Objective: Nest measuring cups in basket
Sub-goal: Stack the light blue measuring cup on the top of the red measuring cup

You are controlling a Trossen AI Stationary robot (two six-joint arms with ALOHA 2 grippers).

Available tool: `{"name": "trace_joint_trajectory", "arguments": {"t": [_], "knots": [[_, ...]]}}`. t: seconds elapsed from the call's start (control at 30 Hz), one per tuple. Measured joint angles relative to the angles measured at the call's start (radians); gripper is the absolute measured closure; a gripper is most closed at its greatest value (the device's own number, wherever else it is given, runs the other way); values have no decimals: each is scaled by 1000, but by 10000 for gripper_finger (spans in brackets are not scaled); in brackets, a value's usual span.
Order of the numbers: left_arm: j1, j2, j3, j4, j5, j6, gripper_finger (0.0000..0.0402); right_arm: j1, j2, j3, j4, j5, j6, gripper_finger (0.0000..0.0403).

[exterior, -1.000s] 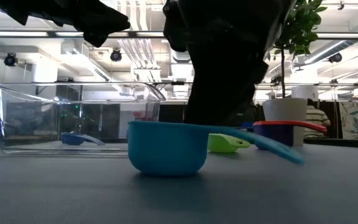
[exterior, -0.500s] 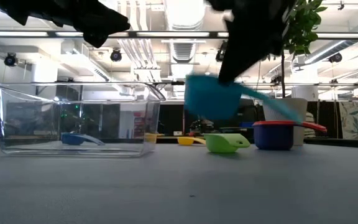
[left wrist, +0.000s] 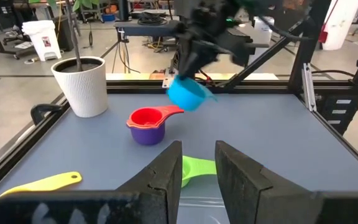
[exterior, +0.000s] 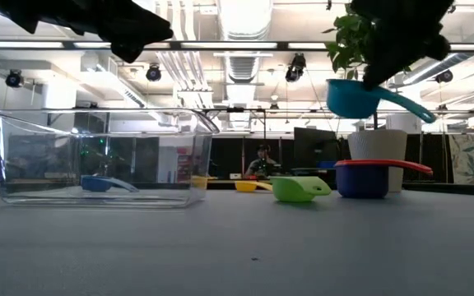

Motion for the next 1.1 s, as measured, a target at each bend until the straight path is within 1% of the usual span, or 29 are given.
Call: {"name": "trace_joint_trajectory", "arguments": {"t": [0.2,0.37,0.47,0.7,0.9,1.0,1.1], "knots": [[0,27,0,19,0,-2,324,-177,-173,-167,88,-119,-91,395],[0,54,0,31,0,3,324,-301,-224,-229,182,-213,-207,395],[0,65,0,45,1,7,324,-368,-224,-230,189,-252,-255,395],[0,67,0,51,1,8,324,-499,-167,-231,185,-342,-341,395],[0,67,0,48,1,14,324,-557,-120,-231,184,-392,-388,394],[0,67,0,52,1,41,324,-566,-106,-231,184,-421,-394,380],[5,67,6,60,1,85,324,-566,-100,-225,180,-422,-412,350]]}}
